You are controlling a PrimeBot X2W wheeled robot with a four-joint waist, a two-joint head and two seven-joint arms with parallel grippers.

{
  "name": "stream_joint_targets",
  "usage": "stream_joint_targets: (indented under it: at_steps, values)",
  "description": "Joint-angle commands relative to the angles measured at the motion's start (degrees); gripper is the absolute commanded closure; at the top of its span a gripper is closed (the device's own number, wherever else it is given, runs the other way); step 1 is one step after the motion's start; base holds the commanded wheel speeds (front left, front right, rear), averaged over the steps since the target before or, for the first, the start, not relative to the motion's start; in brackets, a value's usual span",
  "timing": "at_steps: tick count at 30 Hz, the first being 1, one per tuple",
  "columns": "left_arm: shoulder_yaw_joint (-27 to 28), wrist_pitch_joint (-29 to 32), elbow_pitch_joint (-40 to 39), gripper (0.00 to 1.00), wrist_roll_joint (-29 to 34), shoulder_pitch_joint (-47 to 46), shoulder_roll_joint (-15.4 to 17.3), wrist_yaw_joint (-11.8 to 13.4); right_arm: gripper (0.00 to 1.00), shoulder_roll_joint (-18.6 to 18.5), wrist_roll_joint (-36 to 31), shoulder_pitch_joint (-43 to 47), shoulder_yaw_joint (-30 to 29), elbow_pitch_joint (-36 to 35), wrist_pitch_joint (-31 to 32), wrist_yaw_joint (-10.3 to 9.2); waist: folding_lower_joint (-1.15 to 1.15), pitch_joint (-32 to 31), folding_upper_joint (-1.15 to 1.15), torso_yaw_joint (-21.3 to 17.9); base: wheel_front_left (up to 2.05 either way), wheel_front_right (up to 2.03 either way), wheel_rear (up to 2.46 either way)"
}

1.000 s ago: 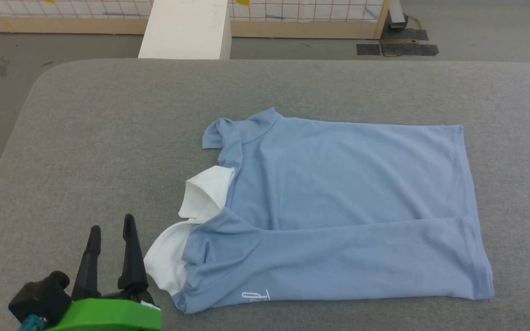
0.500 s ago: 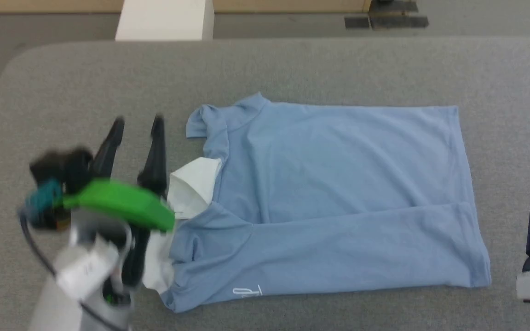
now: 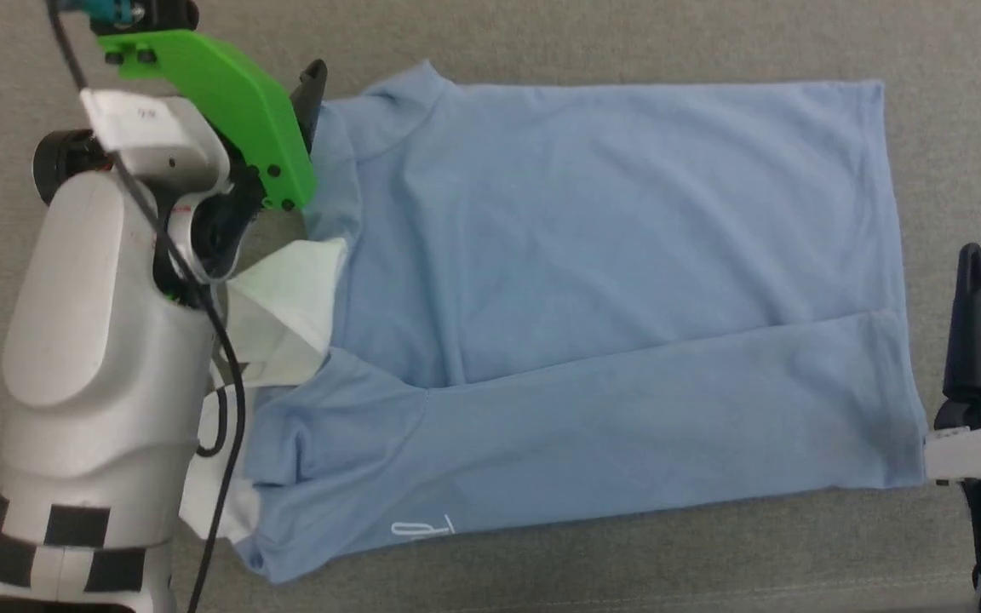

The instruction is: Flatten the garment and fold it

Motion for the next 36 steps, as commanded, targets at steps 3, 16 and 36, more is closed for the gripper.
stream_joint_targets:
  at_steps: [3, 16, 36]
  values:
    - [-0.48, 3.98, 2.83, 0.0, 0.89, -2.49, 1.35, 1.91, 0.0, 0.06, 0.47, -1.95, 0.56, 0.88, -0.75, -0.08, -0.01, 5.14, 0.0, -3.41, 0.0, 0.0, 0.0]
    - [0.62, 12.38, 6.53, 1.0, 1.34, -2.76, 2.14, 9.29, 0.0, 0.06, 0.51, -3.53, -0.58, 3.02, -1.6, -0.08, -0.01, 7.36, 0.0, -4.91, 0.0, 0.0, 0.0]
    - [1.76, 4.11, 1.05, 1.0, -3.4, -0.17, -0.3, 3.94, 0.0, -6.24, -0.59, -14.18, 1.38, 2.77, 6.4, -0.08, -0.01, 2.34, 0.0, -0.71, 0.0, 0.0, 0.0]
